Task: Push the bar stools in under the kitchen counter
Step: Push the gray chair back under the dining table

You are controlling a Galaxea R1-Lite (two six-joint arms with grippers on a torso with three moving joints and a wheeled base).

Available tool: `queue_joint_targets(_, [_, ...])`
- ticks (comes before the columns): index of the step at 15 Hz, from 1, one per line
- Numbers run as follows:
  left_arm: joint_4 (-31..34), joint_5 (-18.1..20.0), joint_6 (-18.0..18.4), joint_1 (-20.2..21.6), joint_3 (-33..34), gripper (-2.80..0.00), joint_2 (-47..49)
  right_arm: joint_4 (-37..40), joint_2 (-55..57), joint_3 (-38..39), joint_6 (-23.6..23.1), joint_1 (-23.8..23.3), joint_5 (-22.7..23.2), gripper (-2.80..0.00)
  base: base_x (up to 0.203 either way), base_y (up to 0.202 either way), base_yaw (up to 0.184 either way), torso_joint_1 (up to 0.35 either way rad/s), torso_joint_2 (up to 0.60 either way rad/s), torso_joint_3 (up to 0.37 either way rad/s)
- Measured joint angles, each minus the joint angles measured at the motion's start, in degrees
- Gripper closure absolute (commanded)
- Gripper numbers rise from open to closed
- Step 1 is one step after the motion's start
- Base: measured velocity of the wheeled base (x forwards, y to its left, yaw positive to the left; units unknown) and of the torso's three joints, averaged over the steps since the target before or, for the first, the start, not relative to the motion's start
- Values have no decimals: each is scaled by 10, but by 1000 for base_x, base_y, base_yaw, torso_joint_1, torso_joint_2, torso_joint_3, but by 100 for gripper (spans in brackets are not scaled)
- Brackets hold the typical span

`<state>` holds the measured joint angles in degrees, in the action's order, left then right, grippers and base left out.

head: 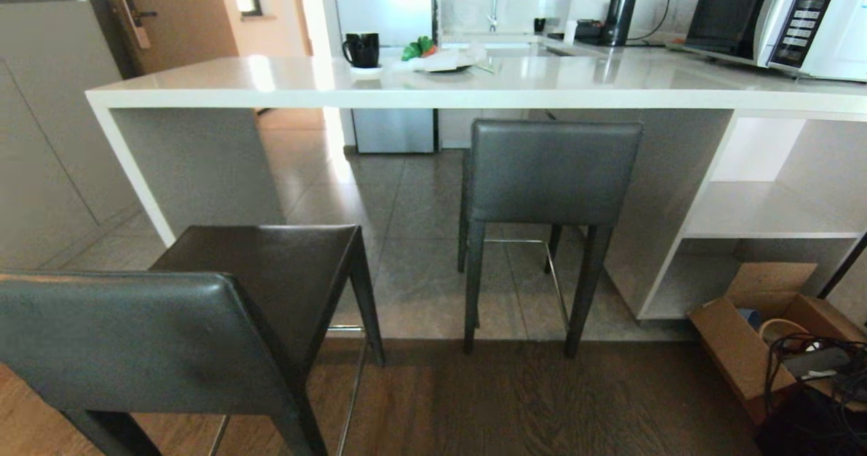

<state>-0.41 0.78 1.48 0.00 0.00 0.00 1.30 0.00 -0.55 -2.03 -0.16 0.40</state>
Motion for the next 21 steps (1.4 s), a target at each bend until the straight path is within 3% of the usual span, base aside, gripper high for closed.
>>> queue_joint_targets(21, [0,0,0,0,0,0,0,-2,0,0,1,0,-1,0,0,198,-1,3,4,3])
